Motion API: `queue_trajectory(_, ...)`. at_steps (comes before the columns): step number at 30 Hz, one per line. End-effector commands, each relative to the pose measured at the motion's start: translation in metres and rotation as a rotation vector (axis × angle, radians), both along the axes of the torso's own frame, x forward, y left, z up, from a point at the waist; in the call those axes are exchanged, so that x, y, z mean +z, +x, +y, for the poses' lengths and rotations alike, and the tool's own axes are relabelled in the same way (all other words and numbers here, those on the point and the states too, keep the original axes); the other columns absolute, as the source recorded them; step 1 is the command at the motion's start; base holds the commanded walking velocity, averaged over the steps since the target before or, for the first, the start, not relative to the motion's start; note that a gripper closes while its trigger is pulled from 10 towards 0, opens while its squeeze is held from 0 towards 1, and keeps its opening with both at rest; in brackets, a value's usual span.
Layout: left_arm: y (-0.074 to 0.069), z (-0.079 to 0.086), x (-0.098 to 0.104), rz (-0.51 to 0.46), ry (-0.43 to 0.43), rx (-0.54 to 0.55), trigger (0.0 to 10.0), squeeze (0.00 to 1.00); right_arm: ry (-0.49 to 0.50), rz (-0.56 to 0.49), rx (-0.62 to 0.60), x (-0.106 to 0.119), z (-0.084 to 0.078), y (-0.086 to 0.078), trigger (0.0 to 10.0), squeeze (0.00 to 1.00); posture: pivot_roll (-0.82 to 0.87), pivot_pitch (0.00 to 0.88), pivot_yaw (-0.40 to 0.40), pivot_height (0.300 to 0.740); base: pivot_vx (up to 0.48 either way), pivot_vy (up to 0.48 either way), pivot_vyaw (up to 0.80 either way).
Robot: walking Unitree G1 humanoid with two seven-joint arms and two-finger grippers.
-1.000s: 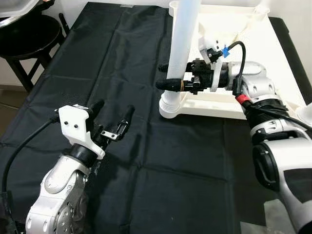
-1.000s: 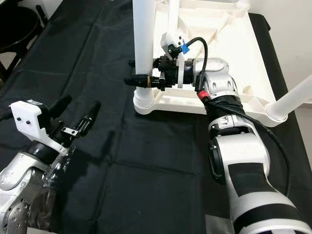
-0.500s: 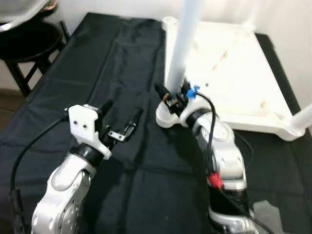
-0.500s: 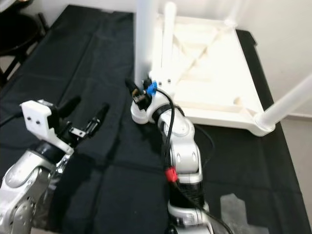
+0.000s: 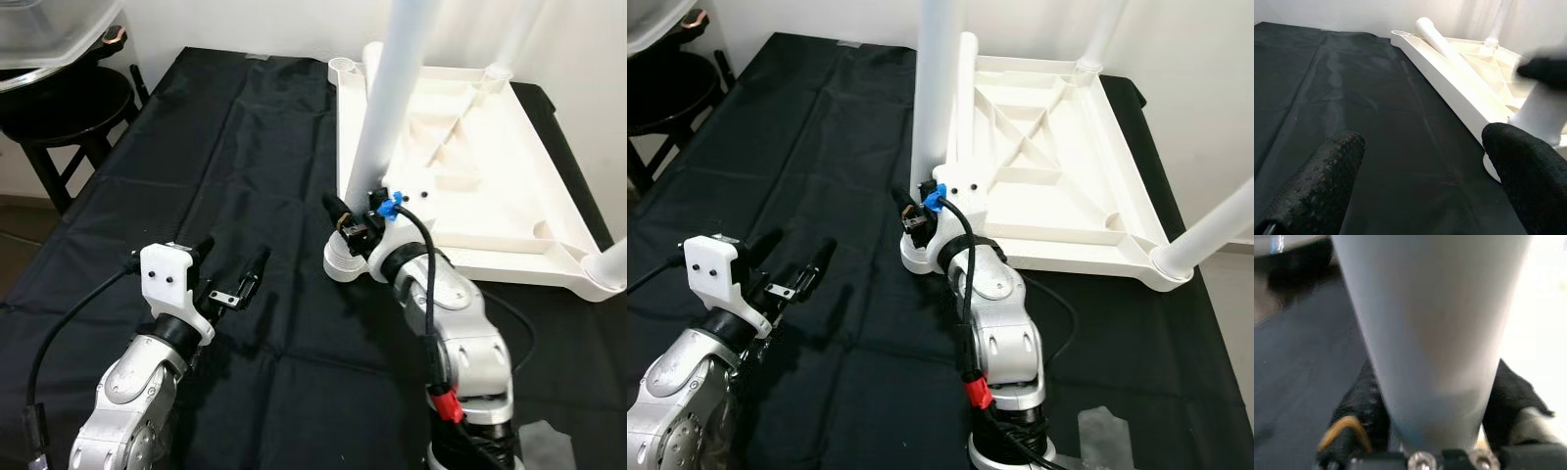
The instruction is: Building children table
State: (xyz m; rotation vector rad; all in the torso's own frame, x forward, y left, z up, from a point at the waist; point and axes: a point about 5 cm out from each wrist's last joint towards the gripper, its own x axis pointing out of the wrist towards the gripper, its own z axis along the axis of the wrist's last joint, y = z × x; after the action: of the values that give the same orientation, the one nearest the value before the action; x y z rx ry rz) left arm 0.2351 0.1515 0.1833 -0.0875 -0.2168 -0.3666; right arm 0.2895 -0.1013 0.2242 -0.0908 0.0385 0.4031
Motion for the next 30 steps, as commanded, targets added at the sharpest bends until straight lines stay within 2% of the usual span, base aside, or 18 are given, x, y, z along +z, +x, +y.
queue_trajectory(1, -0.002, 0.0, -0.007, 0.023, -0.006, -0.004, 10.0, 0.0, 0.017, 0.006, 0.105, 0.005, -0.013, 0.003, 10.0, 1.0, 0.01, 0.217, -0.048, 0.74, 0.0, 0.0, 0.0)
queue_trajectory(2, -0.002, 0.0, -0.007, 0.023, -0.006, -0.004, 10.0, 0.0, 0.017, 0.006, 0.105, 0.005, -0.013, 0.003, 10.0, 1.0, 0.01, 0.217, -0.048, 0.74, 0.0, 0.0, 0.0)
queue_trajectory(3, -0.003, 0.0, -0.006, 0.022, -0.008, -0.002, 10.0, 0.0, 0.025, -0.02, 0.159, 0.011, -0.016, 0.005, 10.0, 1.0, 0.01, 0.236, -0.042, 0.74, 0.0, 0.0, 0.0)
queue_trajectory(4, -0.003, 0.0, -0.005, 0.02, -0.01, 0.001, 10.0, 0.0, -0.031, -0.075, 0.229, 0.021, -0.026, 0.01, 10.0, 1.0, 0.01, 0.243, -0.039, 0.74, 0.0, 0.0, 0.0)
queue_trajectory(5, -0.004, 0.0, -0.004, 0.017, -0.011, 0.003, 10.0, 0.0, -0.039, -0.095, 0.276, 0.027, -0.03, 0.011, 10.0, 1.0, 0.01, 0.262, -0.034, 0.74, 0.0, 0.0, 0.0)
queue_trajectory(8, -0.005, 0.0, -0.005, 0.015, -0.012, 0.005, 10.0, 0.0, -0.038, -0.108, 0.319, 0.032, -0.034, 0.012, 10.0, 1.0, 0.01, 0.26, -0.034, 0.74, 0.0, 0.0, 0.0)
queue_trajectory(11, -0.007, 0.001, -0.004, 0.011, -0.015, 0.021, 10.0, 0.0, -0.096, -0.151, 0.426, 0.044, -0.047, 0.021, 10.0, 1.0, 0.02, 0.271, -0.03, 0.74, 0.0, 0.0, 0.0)
queue_trajectory(14, -0.008, 0.001, -0.004, 0.01, -0.016, 0.025, 10.0, 0.0, -0.111, -0.156, 0.443, 0.046, -0.049, 0.024, 10.0, 1.0, 0.02, 0.271, -0.03, 0.74, 0.0, 0.0, 0.0)
queue_trajectory(16, -0.009, 0.0, -0.003, 0.01, -0.009, 0.023, 10.0, 0.0, -0.195, -0.136, 0.579, 0.046, -0.049, 0.029, 10.0, 1.0, 0.04, 0.282, -0.029, 0.74, 0.0, 0.0, 0.0)
queue_trajectory(18, -0.01, 0.0, -0.002, 0.008, -0.004, 0.021, 10.0, 0.0, -0.205, -0.132, 0.657, 0.054, -0.051, 0.041, 10.0, 0.96, 0.05, 0.289, -0.029, 0.74, 0.0, 0.0, 0.0)
queue_trajectory(19, -0.011, 0.0, -0.002, 0.008, -0.003, 0.024, 10.0, 0.0, -0.2, -0.141, 0.696, 0.06, -0.053, 0.044, 10.0, 0.7, 0.05, 0.29, -0.028, 0.74, 0.0, 0.0, 0.0)
queue_trajectory(20, -0.011, 0.0, -0.002, 0.007, -0.003, 0.026, 10.0, 0.0, -0.191, -0.149, 0.719, 0.064, -0.054, 0.046, 10.0, 0.7, 0.06, 0.294, -0.027, 0.74, 0.0, 0.0, 0.0)
queue_trajectory(21, -0.012, 0.0, -0.002, 0.007, -0.003, 0.029, 10.0, 0.0, -0.178, -0.145, 0.765, 0.067, -0.055, 0.05, 10.0, 0.17, 0.06, 0.296, -0.026, 0.74, 0.0, 0.0, 0.0)
queue_trajectory(22, -0.012, 0.0, -0.001, 0.007, -0.003, 0.031, 10.0, 0.0, -0.167, -0.142, 0.795, 0.069, -0.056, 0.052, 10.0, 0.17, 0.06, 0.298, -0.025, 0.74, 0.0, 0.0, 0.0)
queue_trajectory(23, -0.012, 0.0, -0.001, 0.008, -0.004, 0.033, 10.0, 0.0, -0.162, -0.137, 0.831, 0.071, -0.056, 0.054, 10.0, 0.0, 0.06, 0.301, -0.025, 0.74, 0.0, 0.0, 0.0)
queue_trajectory(26, -0.013, -0.001, 0.0, 0.008, -0.005, 0.034, 10.0, 0.0, -0.131, -0.144, 0.898, 0.078, -0.054, 0.063, 10.0, 0.0, 0.07, 0.312, -0.026, 0.74, 0.0, 0.0, 0.0)
queue_trajectory(29, -0.014, -0.001, 0.0, 0.008, -0.004, 0.034, 10.0, 0.0, -0.111, -0.151, 0.917, 0.081, -0.053, 0.066, 10.0, 0.0, 0.07, 0.312, -0.026, 0.74, 0.0, 0.0, 0.0)
queue_trajectory(30, -0.014, -0.001, 0.0, 0.008, -0.005, 0.035, 10.0, 0.0, -0.106, -0.153, 0.937, 0.084, -0.051, 0.068, 0.0, 0.0, 0.07, 0.318, -0.026, 0.74, 0.0, 0.0, 0.0)
